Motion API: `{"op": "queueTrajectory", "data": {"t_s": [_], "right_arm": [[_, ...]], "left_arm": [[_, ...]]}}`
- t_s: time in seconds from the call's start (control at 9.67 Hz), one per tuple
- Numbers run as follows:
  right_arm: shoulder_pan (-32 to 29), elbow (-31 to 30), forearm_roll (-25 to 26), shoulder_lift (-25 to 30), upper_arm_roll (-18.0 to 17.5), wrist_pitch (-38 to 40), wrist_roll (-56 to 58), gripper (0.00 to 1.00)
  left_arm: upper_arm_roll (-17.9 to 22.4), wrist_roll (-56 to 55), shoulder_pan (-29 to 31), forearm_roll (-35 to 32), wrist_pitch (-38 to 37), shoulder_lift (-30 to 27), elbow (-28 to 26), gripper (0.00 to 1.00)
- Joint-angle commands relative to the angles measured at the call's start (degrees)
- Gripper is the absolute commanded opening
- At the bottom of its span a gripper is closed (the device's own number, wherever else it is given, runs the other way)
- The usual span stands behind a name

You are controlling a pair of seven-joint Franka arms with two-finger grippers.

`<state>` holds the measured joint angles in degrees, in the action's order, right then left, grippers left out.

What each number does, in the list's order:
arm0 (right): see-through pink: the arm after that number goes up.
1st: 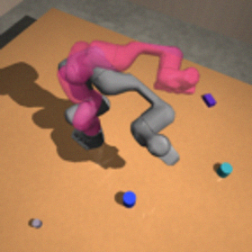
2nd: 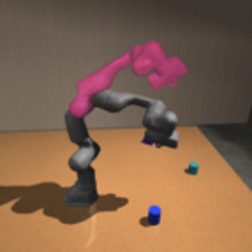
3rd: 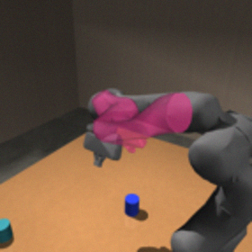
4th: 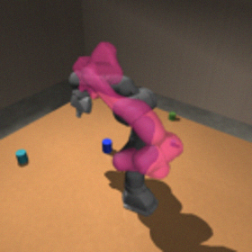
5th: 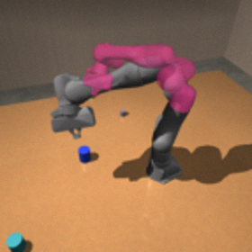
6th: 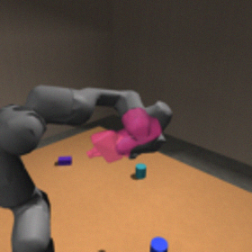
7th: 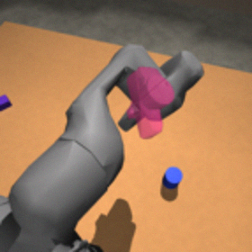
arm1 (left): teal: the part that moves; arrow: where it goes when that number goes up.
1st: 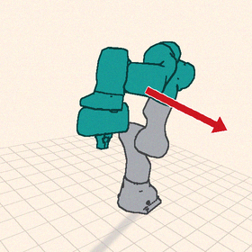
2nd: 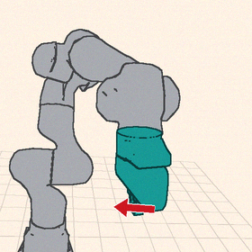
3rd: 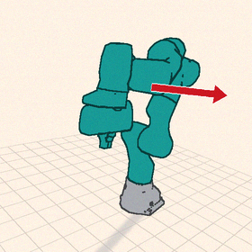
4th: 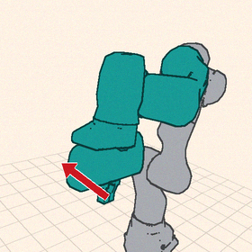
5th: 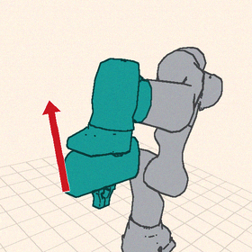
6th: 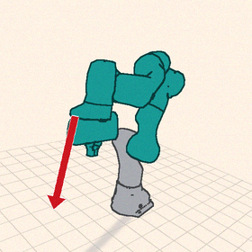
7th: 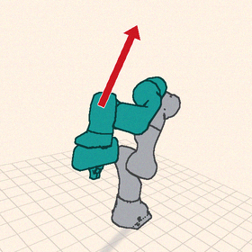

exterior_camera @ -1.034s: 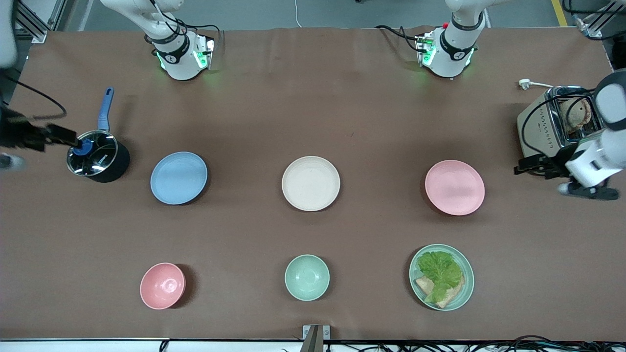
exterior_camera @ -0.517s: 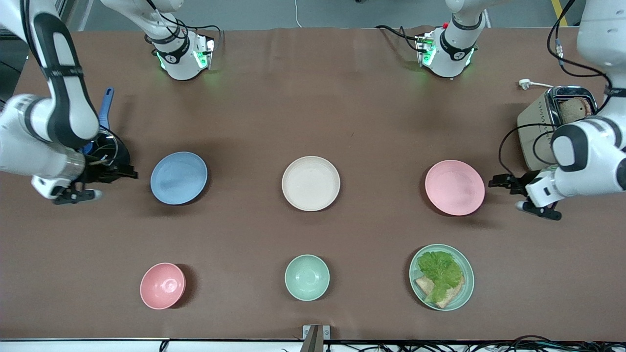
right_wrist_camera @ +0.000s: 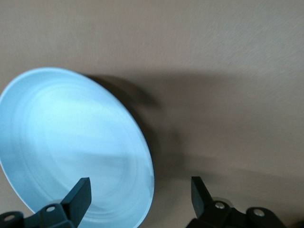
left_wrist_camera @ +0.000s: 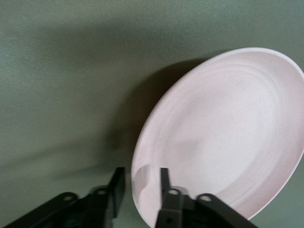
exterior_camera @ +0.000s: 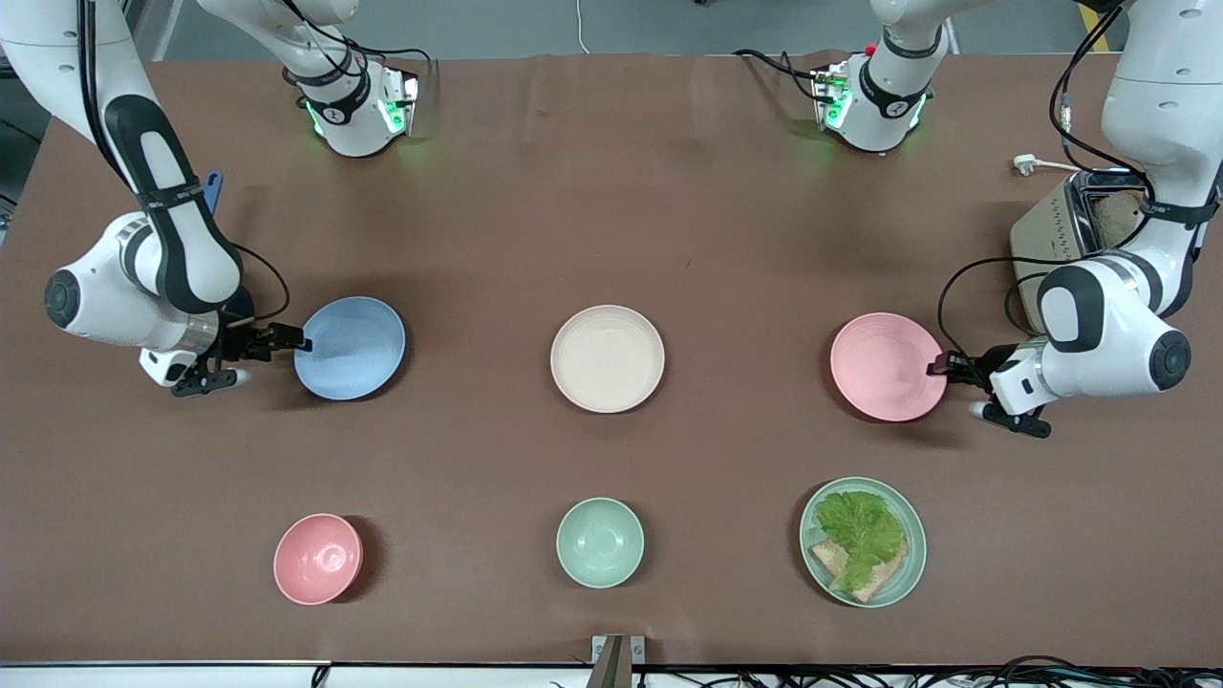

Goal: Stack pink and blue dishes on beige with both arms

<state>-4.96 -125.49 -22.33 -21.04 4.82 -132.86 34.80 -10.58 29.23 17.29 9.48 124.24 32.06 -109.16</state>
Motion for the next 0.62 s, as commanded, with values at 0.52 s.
{"op": "queueTrajectory", "data": {"t_s": [0.52], "right_arm": [[-0.49,-1.16,-7.02,-2.16,-0.52,-2.48,5.46,0.58]], "left_arm": [[-11.18,-13.78,-0.33,0.97,-4.62,-7.87,0.53,0.00]]}}
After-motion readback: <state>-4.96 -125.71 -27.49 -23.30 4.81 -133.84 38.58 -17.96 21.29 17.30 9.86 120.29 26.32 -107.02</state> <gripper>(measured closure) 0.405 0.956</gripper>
